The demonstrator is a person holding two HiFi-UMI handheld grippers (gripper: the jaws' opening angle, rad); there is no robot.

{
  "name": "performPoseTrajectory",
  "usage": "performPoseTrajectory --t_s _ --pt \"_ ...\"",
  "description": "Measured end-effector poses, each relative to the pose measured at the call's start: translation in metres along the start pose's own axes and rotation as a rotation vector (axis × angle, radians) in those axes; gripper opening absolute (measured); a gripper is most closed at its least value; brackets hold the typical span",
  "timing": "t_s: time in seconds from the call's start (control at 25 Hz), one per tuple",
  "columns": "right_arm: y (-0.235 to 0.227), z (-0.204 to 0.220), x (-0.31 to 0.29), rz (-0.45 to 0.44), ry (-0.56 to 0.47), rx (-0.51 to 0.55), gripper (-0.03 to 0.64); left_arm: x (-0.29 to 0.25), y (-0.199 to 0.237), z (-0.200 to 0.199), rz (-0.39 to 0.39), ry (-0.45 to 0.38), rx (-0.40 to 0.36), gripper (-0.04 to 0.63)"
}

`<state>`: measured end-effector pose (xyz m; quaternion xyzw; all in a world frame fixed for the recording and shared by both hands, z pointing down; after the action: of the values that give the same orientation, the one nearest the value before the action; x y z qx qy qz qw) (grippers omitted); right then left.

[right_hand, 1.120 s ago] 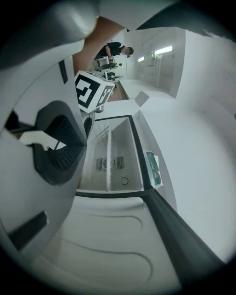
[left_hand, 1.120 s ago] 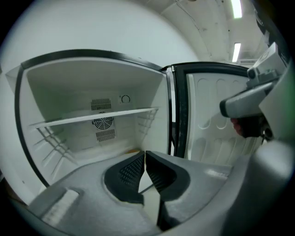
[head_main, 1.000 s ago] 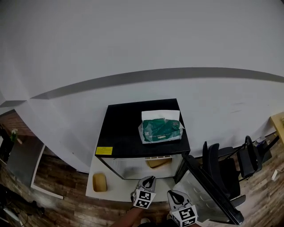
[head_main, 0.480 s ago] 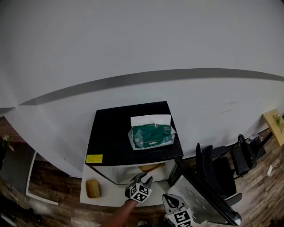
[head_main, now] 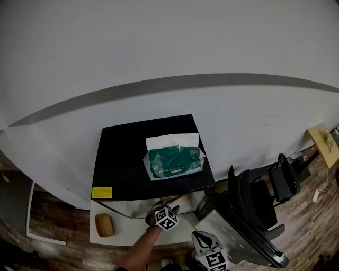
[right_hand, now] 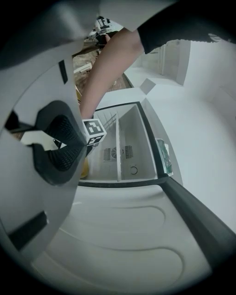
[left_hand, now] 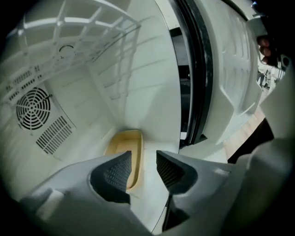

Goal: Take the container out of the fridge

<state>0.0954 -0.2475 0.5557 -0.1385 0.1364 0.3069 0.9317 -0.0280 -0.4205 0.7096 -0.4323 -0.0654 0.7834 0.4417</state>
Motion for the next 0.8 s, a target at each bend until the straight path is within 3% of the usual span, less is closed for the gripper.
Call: performPoseTrajectory --t_s 0.48,0.68,0.8 --pt "-0.002 0.004 0.000 0.058 0.002 -0.030 0.000 -0.047 0.001 0.020 0.063 0.094 -0.047 0.164" --pt "-0.002 0.008 0.005 0.097 0.006 -0.052 0.000 -0.058 -0.001 0.024 0.079 0.122 -0.086 0.164" --pt "-0.002 0.012 0.007 0.114 0.012 -0.058 0.000 -0.065 -0.005 0.024 0.104 0.155 -0.155 0.163"
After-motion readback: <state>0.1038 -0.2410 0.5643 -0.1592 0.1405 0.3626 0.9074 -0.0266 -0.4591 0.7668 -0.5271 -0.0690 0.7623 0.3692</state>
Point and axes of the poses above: the fingertips, and each gripper's own axes: x backward along the fingers, y to its left, z out of its underside, the point moved 5 cm from there along x, backward along the fingers, and after that the axes turned 13 degrees about -z, right-handed, at the moved point
